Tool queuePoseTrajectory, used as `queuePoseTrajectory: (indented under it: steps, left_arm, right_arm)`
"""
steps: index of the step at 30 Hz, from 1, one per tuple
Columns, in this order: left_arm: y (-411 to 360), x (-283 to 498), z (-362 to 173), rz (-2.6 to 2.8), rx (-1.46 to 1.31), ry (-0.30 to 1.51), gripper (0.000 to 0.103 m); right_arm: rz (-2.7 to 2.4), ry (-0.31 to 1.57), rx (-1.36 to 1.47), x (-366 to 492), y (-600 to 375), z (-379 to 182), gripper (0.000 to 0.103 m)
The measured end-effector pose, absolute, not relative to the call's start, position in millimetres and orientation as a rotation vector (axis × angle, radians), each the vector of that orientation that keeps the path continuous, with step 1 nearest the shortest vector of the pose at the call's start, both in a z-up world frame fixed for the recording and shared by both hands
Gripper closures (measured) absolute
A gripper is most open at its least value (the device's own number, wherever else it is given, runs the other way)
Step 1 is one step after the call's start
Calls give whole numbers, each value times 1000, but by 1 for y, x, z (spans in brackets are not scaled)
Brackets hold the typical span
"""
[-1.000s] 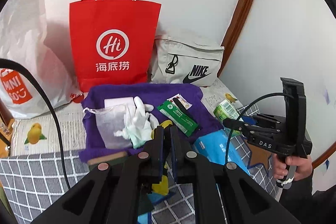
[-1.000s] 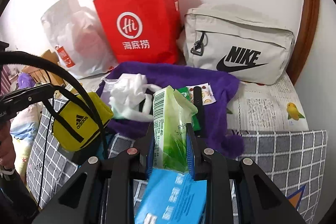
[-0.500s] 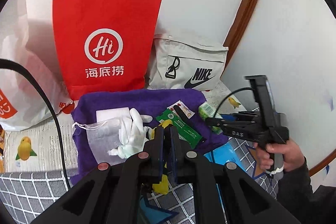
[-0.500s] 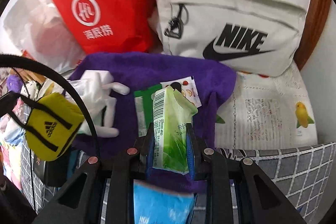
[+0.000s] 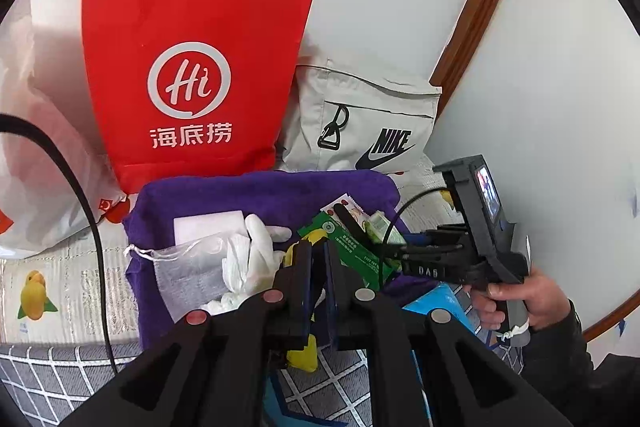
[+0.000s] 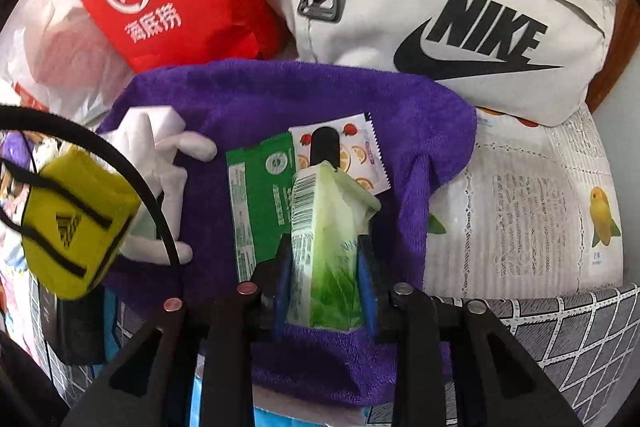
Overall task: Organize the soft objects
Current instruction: 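Carry the tissue pack with the right tool over the towel while the left carries the pouch, then open both tools to drop the tissue pack and pouch onto the towel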
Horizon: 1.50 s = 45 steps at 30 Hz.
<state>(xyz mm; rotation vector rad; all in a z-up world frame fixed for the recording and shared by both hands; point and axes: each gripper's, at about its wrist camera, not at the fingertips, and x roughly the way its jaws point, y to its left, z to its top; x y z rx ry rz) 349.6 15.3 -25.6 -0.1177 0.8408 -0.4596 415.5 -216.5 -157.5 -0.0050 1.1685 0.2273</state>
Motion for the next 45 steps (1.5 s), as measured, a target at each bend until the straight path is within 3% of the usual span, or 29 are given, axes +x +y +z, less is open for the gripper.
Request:
queuePoseTrajectory:
  steps: [10, 24, 37, 38, 45]
  left_arm:
    - [-14, 371, -20, -500, -105, 858, 96]
    - [-41, 403, -59, -507, -119, 961, 96]
    - [-39, 411, -80, -470, -85, 1018, 96]
    - [-38, 411, -82, -463, -78, 1026, 95]
    - [-25, 408, -82, -346, -28, 1042, 44]
  right_arm:
    - [286, 1140, -36, 403, -208, -157, 48]
    - [303, 1018, 20, 350, -228, -109, 45]
    - [306, 1007, 42, 344, -218, -111, 43]
    - [308, 1006, 44, 343, -218, -111, 43]
    - [299, 1001, 49, 338, -218, -105, 43]
